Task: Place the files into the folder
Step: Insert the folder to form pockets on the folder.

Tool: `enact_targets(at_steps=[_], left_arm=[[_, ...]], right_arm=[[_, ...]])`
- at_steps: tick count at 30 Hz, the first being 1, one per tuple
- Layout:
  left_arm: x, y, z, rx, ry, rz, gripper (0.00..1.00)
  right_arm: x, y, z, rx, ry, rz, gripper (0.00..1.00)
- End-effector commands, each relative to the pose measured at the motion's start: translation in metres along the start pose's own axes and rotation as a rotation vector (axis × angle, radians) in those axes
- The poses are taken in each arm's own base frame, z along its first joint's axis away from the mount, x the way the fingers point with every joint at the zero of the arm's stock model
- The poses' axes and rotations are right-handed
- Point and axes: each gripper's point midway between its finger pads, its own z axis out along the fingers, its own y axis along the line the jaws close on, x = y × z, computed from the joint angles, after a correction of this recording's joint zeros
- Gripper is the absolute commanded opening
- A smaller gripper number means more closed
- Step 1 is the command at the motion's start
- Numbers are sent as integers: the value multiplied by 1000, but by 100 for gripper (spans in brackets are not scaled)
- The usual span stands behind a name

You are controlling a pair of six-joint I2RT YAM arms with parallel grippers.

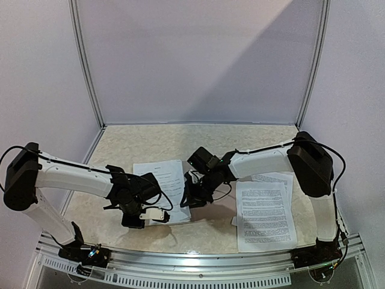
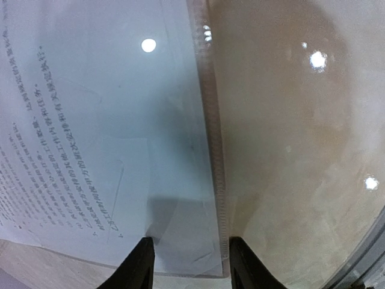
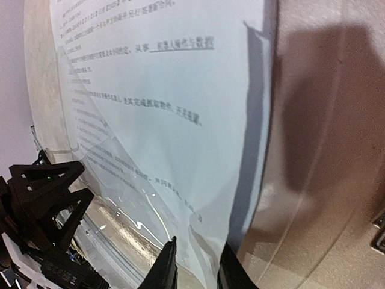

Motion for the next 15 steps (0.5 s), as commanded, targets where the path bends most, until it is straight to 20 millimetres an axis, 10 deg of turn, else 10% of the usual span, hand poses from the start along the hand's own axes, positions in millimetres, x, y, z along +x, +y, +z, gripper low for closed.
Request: enact_targets(at_steps=[1, 15], left_arm=[[-1, 9, 23, -43, 7, -29, 45], [-3, 13, 26, -57, 17, -38, 45]], right_arm=[[7, -8, -17, 75, -4, -36, 18], [26, -6, -2, -30, 56, 18, 0]])
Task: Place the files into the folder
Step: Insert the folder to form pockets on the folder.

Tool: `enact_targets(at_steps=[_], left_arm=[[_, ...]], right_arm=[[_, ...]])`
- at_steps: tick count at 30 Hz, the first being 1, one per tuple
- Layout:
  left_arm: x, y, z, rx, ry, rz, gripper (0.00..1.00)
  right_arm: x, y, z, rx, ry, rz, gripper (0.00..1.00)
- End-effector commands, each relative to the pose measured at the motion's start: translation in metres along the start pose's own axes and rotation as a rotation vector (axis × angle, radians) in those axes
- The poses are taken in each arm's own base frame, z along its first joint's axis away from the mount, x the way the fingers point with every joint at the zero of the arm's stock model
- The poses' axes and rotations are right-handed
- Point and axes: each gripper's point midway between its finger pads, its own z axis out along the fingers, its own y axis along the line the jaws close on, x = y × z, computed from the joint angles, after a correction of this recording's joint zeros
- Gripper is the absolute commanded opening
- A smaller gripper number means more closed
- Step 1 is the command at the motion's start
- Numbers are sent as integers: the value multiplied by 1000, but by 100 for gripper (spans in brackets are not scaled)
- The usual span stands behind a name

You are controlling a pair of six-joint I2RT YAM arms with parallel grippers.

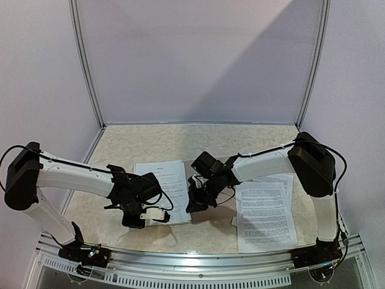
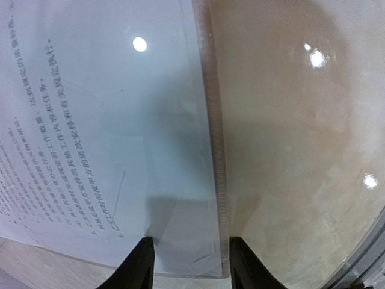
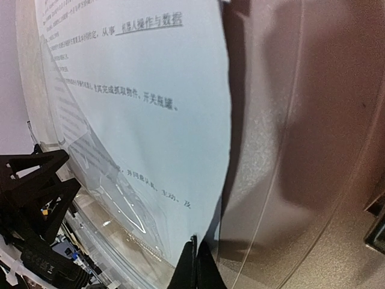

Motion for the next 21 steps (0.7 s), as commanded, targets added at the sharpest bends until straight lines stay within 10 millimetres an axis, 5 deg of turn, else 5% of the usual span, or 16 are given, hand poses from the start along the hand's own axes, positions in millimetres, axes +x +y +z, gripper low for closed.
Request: enact_targets(at_steps=[1, 12, 21], left_arm=[[-3, 13, 25, -62, 11, -37, 45], [-2, 15, 25, -64, 10, -48, 44], [-1, 13, 14, -41, -8, -41, 45]], right_arm=[[12, 14, -3, -56, 27, 0, 0], [11, 15, -11, -26, 28, -14, 1], [-6, 16, -28, 63, -10, -72, 22]])
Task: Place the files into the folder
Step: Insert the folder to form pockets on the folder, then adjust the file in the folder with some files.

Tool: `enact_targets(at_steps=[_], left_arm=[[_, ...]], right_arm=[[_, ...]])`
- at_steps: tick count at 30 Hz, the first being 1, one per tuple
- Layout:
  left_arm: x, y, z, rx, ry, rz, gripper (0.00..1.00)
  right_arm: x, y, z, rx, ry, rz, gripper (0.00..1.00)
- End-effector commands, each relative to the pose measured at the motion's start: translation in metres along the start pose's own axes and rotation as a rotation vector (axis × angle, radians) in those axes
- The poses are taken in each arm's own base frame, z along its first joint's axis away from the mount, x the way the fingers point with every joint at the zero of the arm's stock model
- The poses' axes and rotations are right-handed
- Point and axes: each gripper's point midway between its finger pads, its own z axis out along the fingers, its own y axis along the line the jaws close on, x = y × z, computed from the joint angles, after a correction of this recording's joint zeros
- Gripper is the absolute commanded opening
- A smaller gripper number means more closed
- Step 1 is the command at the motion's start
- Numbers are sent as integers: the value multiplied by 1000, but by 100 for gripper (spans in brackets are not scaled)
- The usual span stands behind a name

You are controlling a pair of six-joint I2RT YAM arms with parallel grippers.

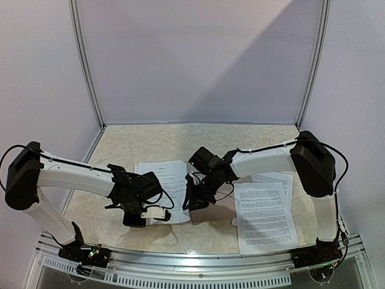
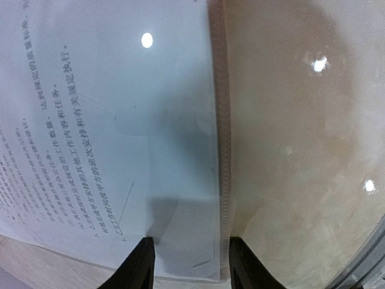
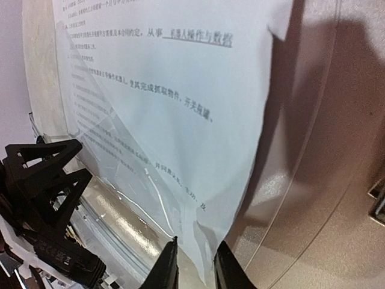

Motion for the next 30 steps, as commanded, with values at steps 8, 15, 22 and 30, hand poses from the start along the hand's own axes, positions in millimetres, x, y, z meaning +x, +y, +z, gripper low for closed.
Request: enact_targets(at_steps=[8, 15, 22, 30], left_arm=[[-7, 23, -61, 140, -207, -122, 49], [44, 129, -57, -8, -146, -514, 42], [110, 173, -3, -94, 80, -695, 32], [105, 168, 31, -34, 116, -697, 31]], right_arm=[[-52, -2, -54, 131, -178, -94, 32], [-116, -9, -69, 234, -352, -135, 21], [-144, -27, -39, 323, -355, -142, 3], [-143, -53, -13, 391, -328, -138, 0]])
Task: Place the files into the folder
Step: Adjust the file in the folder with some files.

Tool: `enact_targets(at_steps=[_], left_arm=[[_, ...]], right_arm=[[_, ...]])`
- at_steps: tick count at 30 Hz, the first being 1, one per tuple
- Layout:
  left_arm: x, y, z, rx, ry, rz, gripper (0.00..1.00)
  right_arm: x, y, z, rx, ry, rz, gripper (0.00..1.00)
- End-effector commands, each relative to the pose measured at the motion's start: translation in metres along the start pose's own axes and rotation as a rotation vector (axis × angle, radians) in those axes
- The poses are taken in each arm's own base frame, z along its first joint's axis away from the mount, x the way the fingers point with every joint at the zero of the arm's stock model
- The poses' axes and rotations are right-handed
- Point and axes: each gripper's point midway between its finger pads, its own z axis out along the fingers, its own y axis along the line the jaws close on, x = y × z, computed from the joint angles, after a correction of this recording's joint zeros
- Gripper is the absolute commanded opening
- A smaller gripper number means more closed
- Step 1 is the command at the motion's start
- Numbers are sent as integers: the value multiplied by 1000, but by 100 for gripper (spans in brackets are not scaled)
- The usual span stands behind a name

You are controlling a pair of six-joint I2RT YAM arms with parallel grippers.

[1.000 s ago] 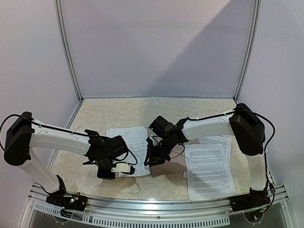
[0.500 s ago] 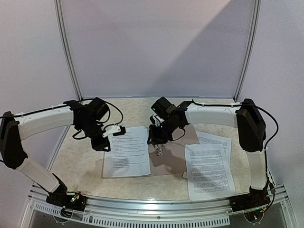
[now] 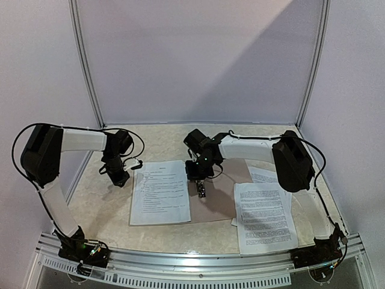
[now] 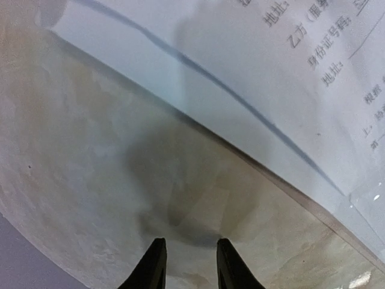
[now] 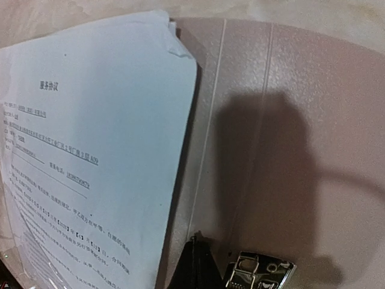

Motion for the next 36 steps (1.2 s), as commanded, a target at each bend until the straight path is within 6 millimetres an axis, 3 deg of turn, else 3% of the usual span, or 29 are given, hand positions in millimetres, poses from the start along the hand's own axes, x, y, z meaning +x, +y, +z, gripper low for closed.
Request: enact_targets(at_steps=[1, 8, 21, 26, 30, 36], left_arm=[[-10, -10, 15, 32, 8, 1, 31], [-16, -31, 19, 151, 63, 14, 32], [-20, -38, 21, 190, 90, 42, 32], [-20, -43, 20, 215, 79, 37, 31], [-18, -44, 19, 215, 68, 37, 31], [-13, -32, 17, 179, 74, 37, 31]], right_arm=[[12, -6, 19, 46, 24, -25, 0], [29, 6, 44, 12, 66, -14, 0], [28, 44, 45, -71, 30, -8, 0], [35, 35, 49, -30, 56, -8, 0], [32, 28, 40, -5, 37, -11, 0], [5, 24, 2, 29, -44, -24, 0]])
